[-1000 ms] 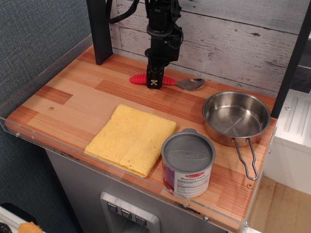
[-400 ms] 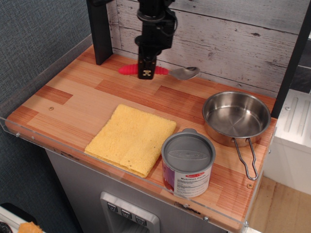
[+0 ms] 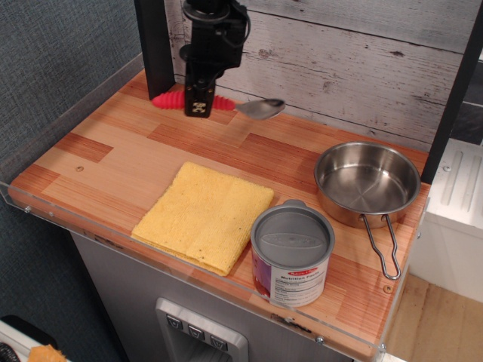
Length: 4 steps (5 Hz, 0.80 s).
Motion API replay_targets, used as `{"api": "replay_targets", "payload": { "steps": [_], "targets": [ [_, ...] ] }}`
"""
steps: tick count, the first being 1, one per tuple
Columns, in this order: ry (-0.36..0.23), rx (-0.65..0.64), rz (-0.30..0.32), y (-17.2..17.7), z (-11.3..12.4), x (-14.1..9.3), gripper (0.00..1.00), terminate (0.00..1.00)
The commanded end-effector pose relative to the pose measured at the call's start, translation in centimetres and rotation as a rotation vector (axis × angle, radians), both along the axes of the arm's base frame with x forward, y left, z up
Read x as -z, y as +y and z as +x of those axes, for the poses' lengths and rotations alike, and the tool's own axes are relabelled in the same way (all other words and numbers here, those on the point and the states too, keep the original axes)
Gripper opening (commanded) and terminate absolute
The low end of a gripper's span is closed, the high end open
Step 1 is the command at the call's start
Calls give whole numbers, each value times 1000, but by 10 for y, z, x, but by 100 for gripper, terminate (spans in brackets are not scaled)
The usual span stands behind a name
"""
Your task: Place the red spatula on the yellow cloth
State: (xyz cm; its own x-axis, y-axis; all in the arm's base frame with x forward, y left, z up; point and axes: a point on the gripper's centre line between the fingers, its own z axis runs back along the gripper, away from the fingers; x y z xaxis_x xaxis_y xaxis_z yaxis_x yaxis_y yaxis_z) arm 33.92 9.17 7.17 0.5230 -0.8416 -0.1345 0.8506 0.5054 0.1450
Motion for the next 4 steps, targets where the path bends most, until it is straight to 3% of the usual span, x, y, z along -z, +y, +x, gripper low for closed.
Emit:
{"api": "replay_targets", "payload": {
  "steps": [1, 4],
  "targets": [
    [-76, 43, -19, 3, -34, -28, 0, 0],
    [-121, 86, -47, -13, -68, -4, 0, 0]
  ]
}}
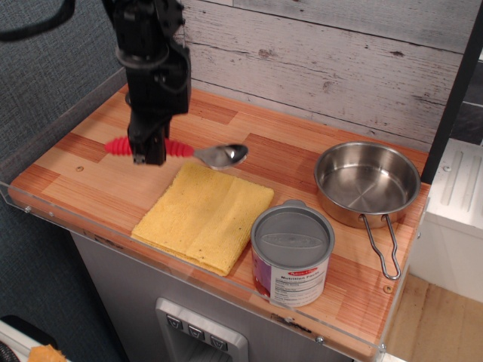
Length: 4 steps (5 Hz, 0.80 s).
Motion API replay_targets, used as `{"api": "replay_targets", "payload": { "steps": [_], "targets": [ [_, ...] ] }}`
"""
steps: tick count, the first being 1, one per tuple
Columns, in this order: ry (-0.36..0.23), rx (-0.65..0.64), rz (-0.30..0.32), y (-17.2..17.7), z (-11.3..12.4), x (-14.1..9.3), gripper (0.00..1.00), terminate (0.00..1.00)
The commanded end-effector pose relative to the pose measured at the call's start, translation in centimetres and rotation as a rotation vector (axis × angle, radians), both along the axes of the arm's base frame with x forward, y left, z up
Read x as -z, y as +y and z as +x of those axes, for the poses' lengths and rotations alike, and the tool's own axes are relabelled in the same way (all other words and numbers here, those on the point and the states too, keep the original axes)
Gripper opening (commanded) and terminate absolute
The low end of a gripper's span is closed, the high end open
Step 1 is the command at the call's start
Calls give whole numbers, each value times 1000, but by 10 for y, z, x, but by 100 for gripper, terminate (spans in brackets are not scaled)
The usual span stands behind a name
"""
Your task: Place the red spatula on the yellow cloth
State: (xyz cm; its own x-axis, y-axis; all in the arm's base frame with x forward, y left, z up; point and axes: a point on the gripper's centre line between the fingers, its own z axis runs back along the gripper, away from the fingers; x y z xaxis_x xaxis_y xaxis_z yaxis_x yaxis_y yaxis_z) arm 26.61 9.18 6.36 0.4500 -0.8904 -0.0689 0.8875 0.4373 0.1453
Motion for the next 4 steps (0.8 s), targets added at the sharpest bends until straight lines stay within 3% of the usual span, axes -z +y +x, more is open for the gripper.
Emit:
{"api": "replay_targets", "payload": {
  "steps": [1, 4],
  "targets": [
    [-74, 23, -2, -20, 0, 3, 0, 0],
    [-34, 73, -51, -33, -7, 36, 0, 0]
  ]
}}
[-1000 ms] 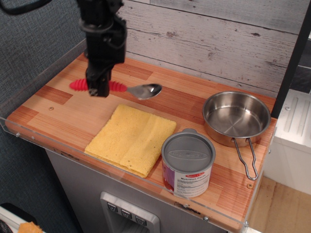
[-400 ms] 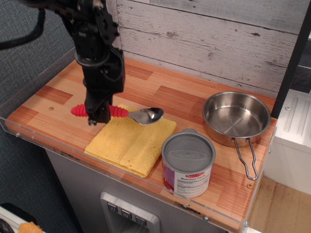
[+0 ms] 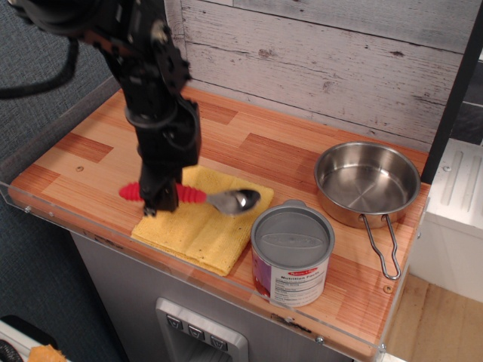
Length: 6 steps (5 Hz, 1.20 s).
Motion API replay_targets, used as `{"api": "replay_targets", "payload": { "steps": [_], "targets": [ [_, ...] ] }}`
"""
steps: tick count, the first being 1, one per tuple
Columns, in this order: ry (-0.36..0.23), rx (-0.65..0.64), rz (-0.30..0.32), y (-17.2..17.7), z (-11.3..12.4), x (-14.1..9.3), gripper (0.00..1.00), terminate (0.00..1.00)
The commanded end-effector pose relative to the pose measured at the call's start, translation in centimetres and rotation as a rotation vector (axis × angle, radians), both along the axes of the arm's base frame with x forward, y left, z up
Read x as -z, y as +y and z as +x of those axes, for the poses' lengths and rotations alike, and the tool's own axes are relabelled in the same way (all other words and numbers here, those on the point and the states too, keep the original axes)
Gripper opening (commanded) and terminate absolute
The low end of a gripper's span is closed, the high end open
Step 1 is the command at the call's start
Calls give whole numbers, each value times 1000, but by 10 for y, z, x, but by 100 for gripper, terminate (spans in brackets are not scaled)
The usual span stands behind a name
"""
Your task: Place the red spatula on the yellow cloth
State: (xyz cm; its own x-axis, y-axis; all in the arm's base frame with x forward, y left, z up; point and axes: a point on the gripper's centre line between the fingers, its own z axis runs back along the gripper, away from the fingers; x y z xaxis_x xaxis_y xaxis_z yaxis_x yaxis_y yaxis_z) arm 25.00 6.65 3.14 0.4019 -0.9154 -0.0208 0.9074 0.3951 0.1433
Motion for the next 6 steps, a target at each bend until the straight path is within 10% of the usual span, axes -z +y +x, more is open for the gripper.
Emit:
{"api": "replay_targets", "payload": {
  "steps": [1, 2, 3, 6],
  "targets": [
    [0, 23, -12, -10, 7, 11, 0, 0],
    [-8, 6, -21, -4, 5, 12, 0, 0],
    [0, 10, -18, -2, 5, 9, 100, 0],
    [-57, -88, -25, 0, 15, -49, 100, 0]
  ]
}}
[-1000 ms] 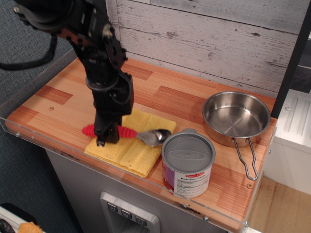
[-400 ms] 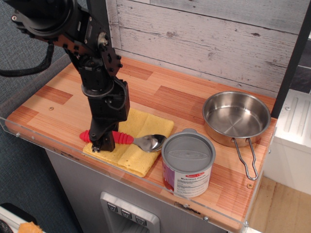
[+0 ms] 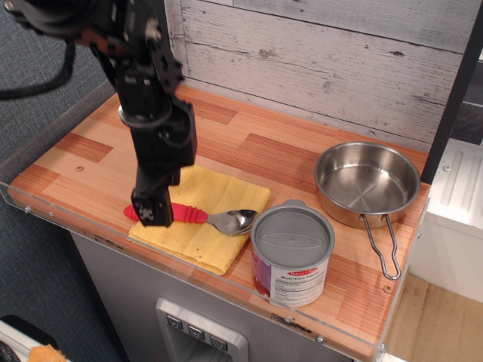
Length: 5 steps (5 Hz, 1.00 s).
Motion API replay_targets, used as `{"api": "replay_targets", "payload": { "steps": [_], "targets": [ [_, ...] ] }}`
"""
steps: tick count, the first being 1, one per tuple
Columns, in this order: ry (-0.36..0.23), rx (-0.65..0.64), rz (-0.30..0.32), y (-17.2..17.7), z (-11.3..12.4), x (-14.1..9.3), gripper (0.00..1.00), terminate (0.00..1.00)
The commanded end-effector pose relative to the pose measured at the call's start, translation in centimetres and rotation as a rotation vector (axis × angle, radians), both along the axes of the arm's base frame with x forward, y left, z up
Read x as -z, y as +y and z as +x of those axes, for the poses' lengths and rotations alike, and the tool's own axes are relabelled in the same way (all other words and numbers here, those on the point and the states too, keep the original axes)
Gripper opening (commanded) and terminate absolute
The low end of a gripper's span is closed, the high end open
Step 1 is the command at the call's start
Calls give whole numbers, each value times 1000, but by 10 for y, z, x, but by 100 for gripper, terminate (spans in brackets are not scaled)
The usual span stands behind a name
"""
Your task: Place the red spatula on the yellow cloth
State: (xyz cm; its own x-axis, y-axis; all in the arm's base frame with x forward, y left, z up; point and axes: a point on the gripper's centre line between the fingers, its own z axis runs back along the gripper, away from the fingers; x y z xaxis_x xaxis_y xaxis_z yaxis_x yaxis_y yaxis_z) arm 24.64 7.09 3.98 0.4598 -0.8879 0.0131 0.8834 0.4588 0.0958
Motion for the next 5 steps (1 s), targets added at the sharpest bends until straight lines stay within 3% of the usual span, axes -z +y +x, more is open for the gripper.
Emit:
{"api": "replay_targets", "payload": {
  "steps": [1, 2, 4, 5],
  "targets": [
    [-104, -25, 22, -2, 30, -67, 100, 0],
    [-122, -169, 59, 7, 51, -87, 100, 0],
    [-42, -661, 98, 42, 76, -95, 100, 0],
    [-52, -766, 113, 60, 79, -100, 100, 0]
  ]
}}
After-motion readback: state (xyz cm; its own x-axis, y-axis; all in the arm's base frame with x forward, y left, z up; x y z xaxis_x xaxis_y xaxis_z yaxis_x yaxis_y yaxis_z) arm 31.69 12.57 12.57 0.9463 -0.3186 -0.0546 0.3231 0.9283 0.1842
